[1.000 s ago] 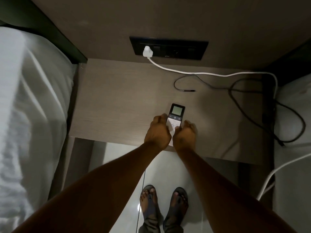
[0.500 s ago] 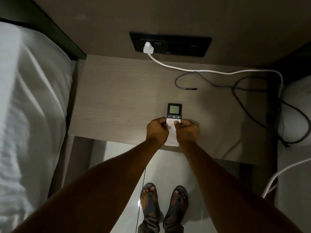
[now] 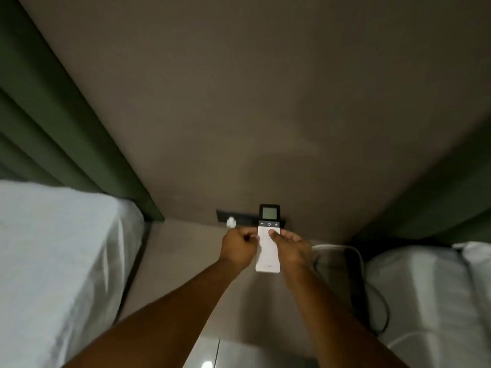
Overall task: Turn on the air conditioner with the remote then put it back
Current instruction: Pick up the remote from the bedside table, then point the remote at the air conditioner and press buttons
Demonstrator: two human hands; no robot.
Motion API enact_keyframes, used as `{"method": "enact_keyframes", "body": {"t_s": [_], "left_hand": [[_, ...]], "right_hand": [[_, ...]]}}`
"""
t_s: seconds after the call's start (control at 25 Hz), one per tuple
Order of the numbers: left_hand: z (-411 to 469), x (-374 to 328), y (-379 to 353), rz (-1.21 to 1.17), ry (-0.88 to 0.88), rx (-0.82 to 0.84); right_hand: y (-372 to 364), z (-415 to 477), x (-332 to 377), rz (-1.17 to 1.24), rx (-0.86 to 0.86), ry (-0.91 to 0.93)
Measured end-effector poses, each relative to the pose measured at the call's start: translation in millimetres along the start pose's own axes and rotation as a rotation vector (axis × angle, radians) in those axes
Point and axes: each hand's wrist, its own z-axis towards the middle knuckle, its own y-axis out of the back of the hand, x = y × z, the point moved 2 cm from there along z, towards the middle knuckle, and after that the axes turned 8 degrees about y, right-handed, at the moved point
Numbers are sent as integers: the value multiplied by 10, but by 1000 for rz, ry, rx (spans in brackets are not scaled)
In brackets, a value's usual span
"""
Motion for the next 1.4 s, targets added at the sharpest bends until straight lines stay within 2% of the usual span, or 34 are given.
{"method": "enact_keyframes", "body": {"t_s": [0.32,0.44,0.56,0.72,1.04,1.2,1.4], "left_hand": [[-1488,-3396,1093,-90,-478,-41],[-2221,-4420,1477,-66,-652,-128],[-2808,-5097,1664,-92,-767,-168],[-3317,-5366,1655,-76,-873,-165],[-3423,-5211,1760,97,-903,-282],[-3398,-5193,2060,343,-959,-448],[-3536,-4951,2980,770,-847,-797]], "right_hand": [[239,-1472,3615,194,110,434],[475,-2180,4689,255,111,630],[729,-2739,5413,278,90,765],[984,-3181,5749,257,114,830],[874,-3290,5600,217,159,788],[625,-3325,5633,202,228,766],[-23,-3697,5557,188,443,753]]}}
